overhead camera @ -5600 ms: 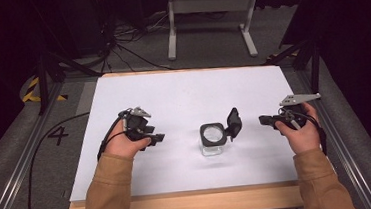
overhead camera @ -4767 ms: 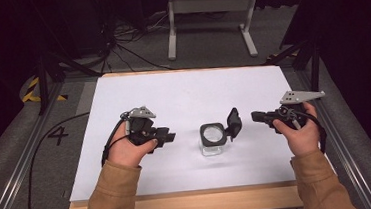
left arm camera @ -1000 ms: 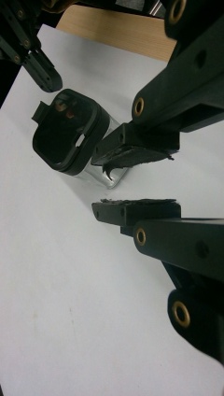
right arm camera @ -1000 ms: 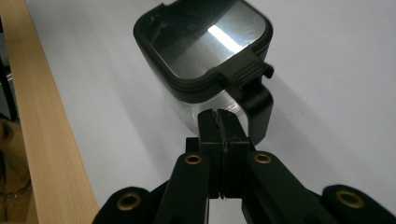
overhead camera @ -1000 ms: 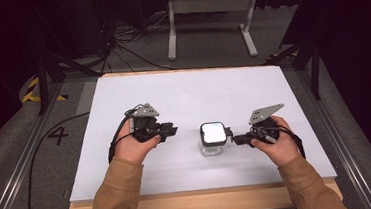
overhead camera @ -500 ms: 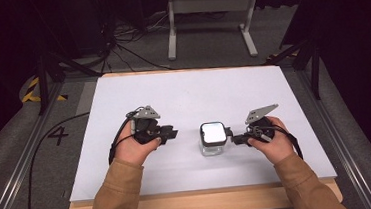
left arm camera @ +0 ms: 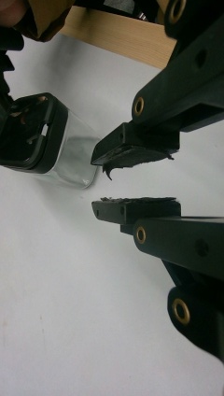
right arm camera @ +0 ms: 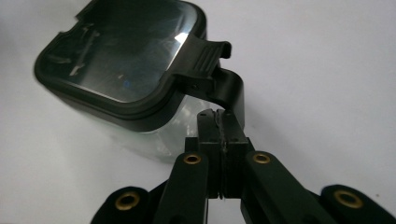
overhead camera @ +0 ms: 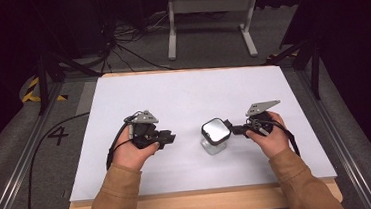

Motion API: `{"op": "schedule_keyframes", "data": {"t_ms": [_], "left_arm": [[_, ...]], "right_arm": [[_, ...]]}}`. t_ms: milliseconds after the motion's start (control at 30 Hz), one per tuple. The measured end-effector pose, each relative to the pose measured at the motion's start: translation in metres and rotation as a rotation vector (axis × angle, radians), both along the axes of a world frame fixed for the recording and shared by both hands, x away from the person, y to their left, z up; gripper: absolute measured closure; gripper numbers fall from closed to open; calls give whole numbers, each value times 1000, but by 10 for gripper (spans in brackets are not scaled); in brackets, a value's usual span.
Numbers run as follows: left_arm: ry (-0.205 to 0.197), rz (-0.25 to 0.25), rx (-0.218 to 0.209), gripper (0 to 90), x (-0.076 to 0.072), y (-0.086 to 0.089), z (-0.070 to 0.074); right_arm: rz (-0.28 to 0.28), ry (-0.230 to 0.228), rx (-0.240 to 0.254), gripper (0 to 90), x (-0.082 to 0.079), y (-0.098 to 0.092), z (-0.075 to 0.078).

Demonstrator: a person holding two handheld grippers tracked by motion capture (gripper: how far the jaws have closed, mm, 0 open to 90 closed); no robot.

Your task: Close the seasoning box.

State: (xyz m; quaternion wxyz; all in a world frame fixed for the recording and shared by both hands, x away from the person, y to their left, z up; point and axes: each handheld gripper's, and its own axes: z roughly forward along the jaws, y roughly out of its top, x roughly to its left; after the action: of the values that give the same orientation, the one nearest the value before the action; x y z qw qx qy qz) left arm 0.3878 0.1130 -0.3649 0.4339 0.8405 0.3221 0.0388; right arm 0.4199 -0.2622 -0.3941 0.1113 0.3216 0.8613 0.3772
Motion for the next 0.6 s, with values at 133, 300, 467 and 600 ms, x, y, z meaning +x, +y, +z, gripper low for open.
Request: {"op": "schedule_keyframes", "data": {"t_ms": [133, 300, 467, 600], "left_arm": [[-7, -7, 20, 753, 1, -4, -3], [-28, -40, 59, 829, 12, -17, -10], [-39, -70, 85, 899, 29, -38, -20], [-35, -95, 76, 900, 39, -49, -26]], "right_arm": [[-9, -7, 2, 900, 1, -3, 0], [-35, -41, 23, 900, -9, -19, 13], [-91, -67, 48, 900, -26, -46, 26], [-124, -77, 52, 900, -36, -60, 31]]}}
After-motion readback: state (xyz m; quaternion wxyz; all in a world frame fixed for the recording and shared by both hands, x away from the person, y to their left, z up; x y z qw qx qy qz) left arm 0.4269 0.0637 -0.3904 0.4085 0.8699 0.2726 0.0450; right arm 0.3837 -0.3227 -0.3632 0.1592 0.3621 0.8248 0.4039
